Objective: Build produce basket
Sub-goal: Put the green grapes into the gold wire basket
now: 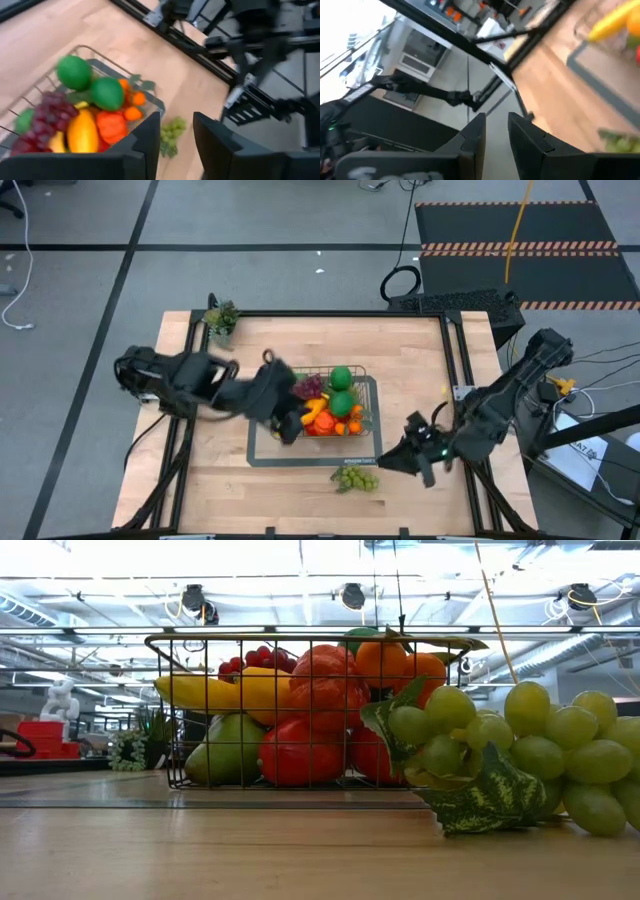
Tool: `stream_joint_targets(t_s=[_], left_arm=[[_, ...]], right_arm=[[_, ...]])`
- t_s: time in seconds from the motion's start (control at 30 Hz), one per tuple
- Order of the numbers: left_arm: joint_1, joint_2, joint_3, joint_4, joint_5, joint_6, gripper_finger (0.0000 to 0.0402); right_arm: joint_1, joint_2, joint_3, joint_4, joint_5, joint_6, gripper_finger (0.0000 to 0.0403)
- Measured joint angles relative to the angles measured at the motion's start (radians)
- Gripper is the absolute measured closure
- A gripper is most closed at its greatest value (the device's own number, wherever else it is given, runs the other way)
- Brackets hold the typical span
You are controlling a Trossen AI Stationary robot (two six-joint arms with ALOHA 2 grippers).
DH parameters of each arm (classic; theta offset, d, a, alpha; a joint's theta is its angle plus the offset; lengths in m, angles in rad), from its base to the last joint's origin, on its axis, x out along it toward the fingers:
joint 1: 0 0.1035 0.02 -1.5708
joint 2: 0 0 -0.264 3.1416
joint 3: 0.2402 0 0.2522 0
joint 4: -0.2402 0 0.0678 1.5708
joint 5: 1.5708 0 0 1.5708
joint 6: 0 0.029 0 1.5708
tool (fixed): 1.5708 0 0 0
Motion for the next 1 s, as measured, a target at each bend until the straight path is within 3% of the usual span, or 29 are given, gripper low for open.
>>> stream_joint_targets(t_s=[0.2, 0.33, 0.5, 1.0], left_arm=[[-0.166, 0.011, 0.000, 0.028, -0.127, -0.062, 0.0299], [-0.250, 0.043, -0.001, 0.037, -0.213, -0.050, 0.0300], [-0.320, 0.063, -0.001, 0.037, -0.231, -0.097, 0.0300], [-0.441, 0.101, -0.022, -0.187, -0.260, -0.250, 0.0300]], right_arm=[[0.025, 0.154, 0.098, 0.021, -0.062, 0.066, 0.0328], [-0.002, 0.287, 0.293, -0.205, -0.110, -0.003, 0.0328], [-0.073, 0.423, 0.473, -0.448, -0.222, -0.106, 0.0328], [-0.234, 0.608, 0.490, -0.480, -0.602, -0.554, 0.0327]])
